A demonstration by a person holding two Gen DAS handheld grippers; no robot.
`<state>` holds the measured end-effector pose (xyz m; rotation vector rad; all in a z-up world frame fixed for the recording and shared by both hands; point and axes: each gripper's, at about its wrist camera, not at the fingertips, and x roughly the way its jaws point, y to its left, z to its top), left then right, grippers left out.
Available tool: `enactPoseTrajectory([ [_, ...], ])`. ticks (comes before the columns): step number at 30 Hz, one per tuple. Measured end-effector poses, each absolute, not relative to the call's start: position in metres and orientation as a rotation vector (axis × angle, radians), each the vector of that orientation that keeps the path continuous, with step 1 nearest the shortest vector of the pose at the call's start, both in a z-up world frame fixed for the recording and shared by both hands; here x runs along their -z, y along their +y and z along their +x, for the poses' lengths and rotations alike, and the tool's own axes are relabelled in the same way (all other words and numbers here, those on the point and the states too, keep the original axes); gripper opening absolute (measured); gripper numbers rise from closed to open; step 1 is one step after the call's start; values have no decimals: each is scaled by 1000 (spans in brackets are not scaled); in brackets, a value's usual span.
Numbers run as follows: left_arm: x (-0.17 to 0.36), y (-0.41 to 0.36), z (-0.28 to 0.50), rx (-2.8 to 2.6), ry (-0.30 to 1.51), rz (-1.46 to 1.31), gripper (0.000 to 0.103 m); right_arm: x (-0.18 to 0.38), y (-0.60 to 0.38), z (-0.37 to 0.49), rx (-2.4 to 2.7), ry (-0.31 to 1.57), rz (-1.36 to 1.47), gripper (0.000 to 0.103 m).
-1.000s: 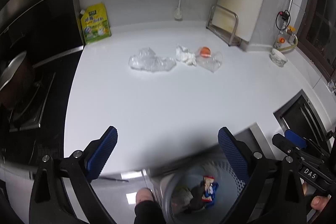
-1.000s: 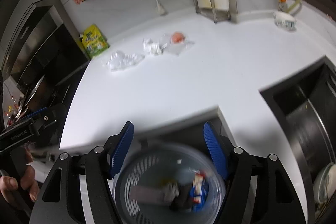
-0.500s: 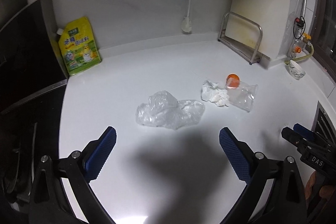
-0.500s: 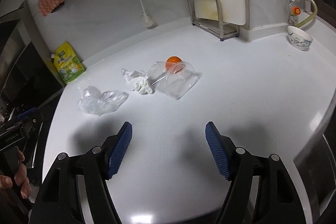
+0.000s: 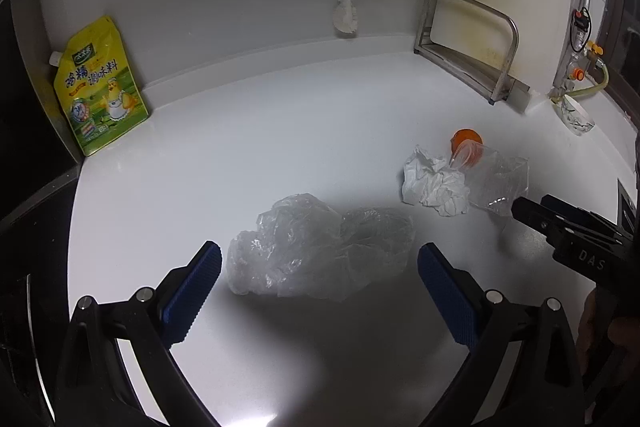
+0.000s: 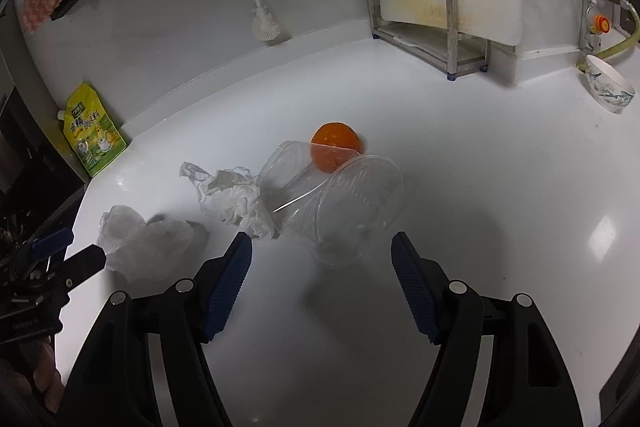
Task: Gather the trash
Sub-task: 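Move both tools back to the counter toward the clear plastic items, then grasp the clear plastic cup with the right tool while the left tool reaches the plastic bag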
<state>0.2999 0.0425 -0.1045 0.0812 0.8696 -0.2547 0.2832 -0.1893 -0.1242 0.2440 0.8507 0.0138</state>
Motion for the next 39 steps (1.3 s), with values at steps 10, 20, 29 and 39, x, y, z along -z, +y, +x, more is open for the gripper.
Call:
enactPoseTrajectory([
  [10, 112, 45, 309, 264, 873, 47, 97, 134, -183, 304, -27, 857, 242, 69],
  [20, 113, 46, 311, 270, 873, 51, 97, 137, -174, 316, -64, 865, 220, 34],
  [29, 129, 40, 319, 265, 902, 57, 97, 132, -175, 310, -43, 840, 217, 8],
  [39, 135, 29, 329, 187, 850, 102, 95, 122, -188, 292, -7, 815, 250, 8],
])
